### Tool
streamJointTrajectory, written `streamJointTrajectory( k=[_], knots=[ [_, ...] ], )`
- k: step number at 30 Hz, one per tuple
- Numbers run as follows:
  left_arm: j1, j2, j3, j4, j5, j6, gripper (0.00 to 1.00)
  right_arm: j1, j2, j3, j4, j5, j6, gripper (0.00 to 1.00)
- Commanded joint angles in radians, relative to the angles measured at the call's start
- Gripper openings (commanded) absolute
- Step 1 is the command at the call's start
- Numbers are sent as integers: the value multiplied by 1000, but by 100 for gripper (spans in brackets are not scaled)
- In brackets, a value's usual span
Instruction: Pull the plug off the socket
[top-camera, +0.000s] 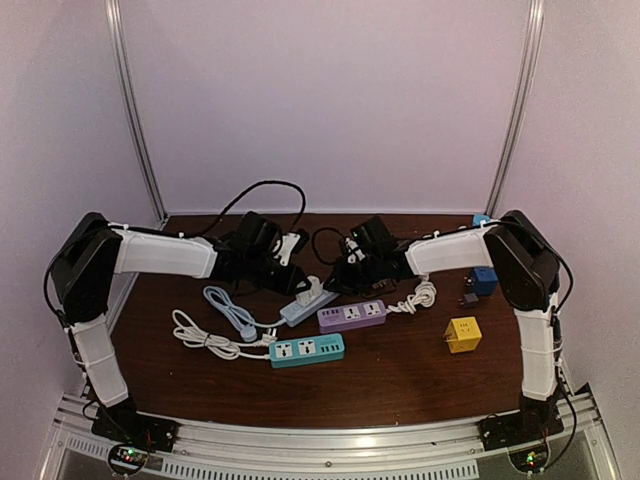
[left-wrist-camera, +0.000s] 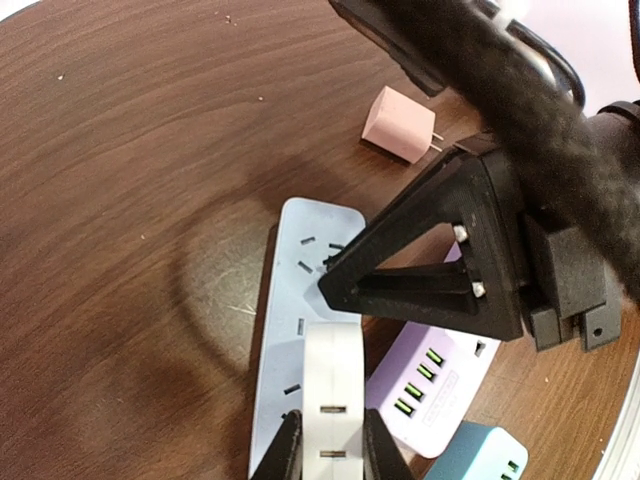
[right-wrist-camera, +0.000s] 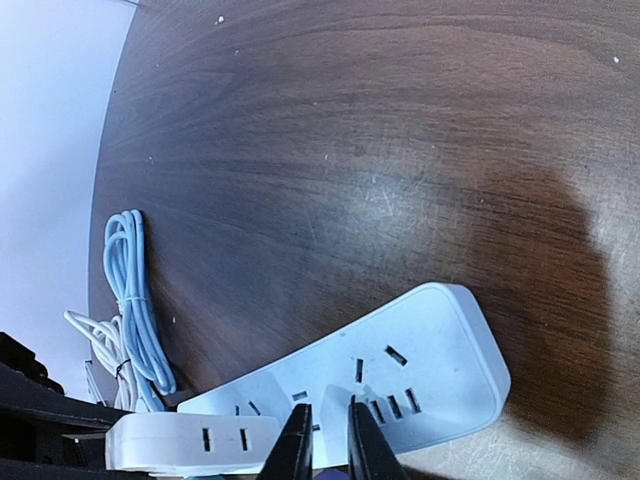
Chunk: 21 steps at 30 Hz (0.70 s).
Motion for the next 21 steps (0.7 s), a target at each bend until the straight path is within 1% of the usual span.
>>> streamJointTrajectory(
  k=[1, 3, 6, 8, 15, 21],
  knots=[
    [-8, -1, 2, 148, -19, -1, 0, 4, 1, -30, -8, -33, 28, 14],
    [-10, 0, -1, 156, -7, -3, 0, 4, 12, -25, -5, -41, 33, 13],
    [-12, 1, 0, 160, -8, -6, 0, 5, 36, -6, -10, -47, 43, 7],
    [-13, -1, 0, 167, -13, -16, 0, 11, 48, 1, -23, -43, 44, 4],
    [-24, -22, 14, 189, -32, -33, 0, 17, 81, -21, -57, 7, 40, 1],
    [-24, -50, 54, 127, -25, -54, 0, 17, 78, -61, -75, 82, 9, 0]
  ],
)
